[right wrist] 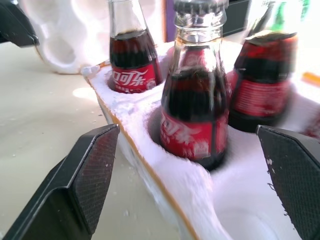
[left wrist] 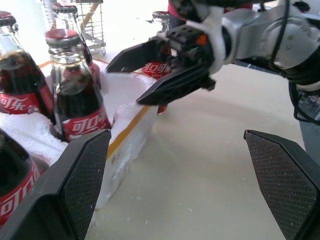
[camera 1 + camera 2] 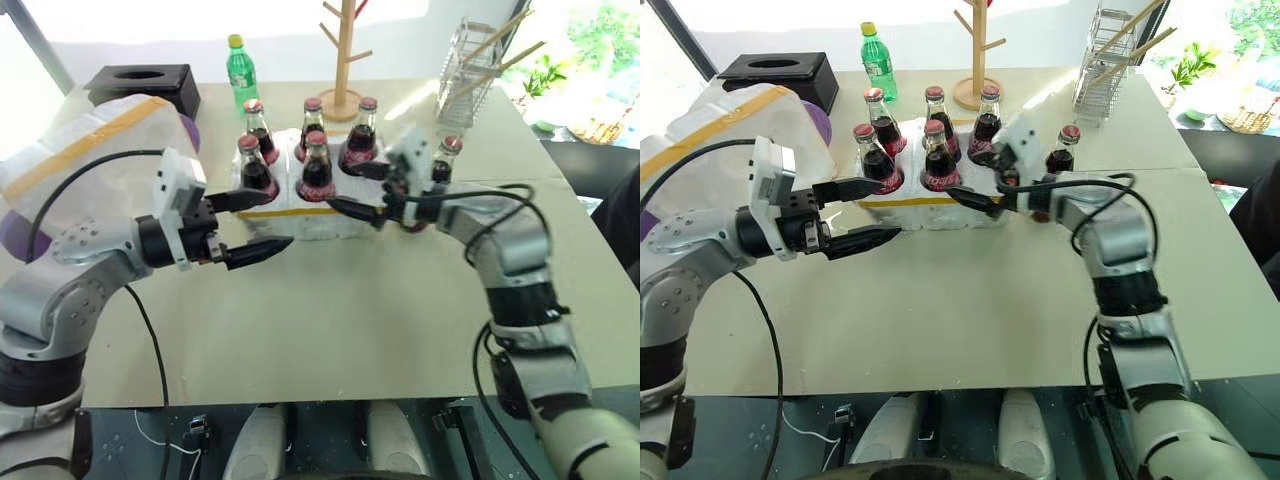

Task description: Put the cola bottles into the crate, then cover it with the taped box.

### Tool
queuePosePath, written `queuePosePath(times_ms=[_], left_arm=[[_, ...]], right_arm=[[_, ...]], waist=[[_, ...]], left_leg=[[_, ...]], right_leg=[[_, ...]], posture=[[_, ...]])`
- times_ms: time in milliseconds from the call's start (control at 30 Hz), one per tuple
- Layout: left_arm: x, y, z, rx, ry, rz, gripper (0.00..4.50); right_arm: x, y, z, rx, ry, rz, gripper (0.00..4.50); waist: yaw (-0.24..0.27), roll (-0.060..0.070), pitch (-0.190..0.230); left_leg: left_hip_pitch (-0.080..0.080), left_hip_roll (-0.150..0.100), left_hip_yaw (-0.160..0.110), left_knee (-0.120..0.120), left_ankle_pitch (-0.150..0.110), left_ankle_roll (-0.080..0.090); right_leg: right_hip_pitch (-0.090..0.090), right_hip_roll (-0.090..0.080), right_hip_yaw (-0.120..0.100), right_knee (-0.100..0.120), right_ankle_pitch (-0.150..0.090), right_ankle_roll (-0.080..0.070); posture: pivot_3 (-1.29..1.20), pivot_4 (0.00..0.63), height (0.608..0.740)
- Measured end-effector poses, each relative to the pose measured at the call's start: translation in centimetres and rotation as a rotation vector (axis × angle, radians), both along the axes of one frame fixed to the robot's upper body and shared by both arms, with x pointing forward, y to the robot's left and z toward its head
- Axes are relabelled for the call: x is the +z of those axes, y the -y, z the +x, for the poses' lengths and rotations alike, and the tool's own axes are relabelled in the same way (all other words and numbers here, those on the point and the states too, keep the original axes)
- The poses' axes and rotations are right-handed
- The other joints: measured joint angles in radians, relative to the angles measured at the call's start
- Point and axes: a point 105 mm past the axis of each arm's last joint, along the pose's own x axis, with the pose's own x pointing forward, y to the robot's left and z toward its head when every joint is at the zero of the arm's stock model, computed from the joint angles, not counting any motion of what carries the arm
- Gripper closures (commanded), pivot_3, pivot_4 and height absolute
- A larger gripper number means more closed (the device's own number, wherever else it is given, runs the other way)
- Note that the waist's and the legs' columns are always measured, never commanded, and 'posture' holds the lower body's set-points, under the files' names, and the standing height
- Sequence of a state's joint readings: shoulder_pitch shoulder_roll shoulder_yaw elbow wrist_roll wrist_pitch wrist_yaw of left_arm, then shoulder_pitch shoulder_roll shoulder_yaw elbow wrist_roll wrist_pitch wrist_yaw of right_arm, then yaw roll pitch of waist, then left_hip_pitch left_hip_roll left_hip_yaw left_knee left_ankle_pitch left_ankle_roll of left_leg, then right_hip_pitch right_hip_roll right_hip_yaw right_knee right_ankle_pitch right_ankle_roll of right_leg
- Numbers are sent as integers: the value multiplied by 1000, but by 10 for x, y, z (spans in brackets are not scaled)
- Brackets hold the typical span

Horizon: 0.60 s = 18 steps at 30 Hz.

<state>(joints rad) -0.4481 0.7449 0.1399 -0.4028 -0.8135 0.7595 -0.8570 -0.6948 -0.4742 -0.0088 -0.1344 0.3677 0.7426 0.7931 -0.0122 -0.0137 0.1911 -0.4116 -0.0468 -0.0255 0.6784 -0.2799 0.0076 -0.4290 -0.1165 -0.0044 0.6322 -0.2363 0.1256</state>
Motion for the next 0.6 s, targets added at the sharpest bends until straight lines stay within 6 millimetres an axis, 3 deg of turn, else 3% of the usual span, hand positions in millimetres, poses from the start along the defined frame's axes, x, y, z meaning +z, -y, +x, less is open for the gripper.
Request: queuePosePath(times_ms=[100, 300, 433, 600], left_arm=[[-1, 8, 1, -40, -6, -2, 0], [-3, 20, 2, -105, -10, 5, 0], [0, 25, 4, -139, 2, 13, 0], [-2, 25, 8, -143, -1, 19, 0]], right_arm=[[-5, 26, -13, -103, -35, 20, 10], [-37, 87, -32, -388, -183, 81, 10], [-40, 106, -33, -500, -183, 93, 10], [-30, 108, -23, -535, -123, 115, 10]], waist=[[3, 0, 0], [2, 0, 0], [-2, 0, 0], [-1, 0, 0]], left_leg=[[0, 0, 0, 0, 0, 0], [1, 0, 0, 1, 0, 1], [1, 1, 2, 1, 0, 1], [2, 2, 2, 1, 0, 1]], right_leg=[[1, 0, 0, 0, 0, 0], [2, 0, 0, -1, 0, 0], [2, 1, 0, -1, 0, 0], [2, 1, 0, -1, 0, 0]], posture=[[0, 150, 740], [0, 150, 740], [0, 150, 740], [0, 150, 740]])
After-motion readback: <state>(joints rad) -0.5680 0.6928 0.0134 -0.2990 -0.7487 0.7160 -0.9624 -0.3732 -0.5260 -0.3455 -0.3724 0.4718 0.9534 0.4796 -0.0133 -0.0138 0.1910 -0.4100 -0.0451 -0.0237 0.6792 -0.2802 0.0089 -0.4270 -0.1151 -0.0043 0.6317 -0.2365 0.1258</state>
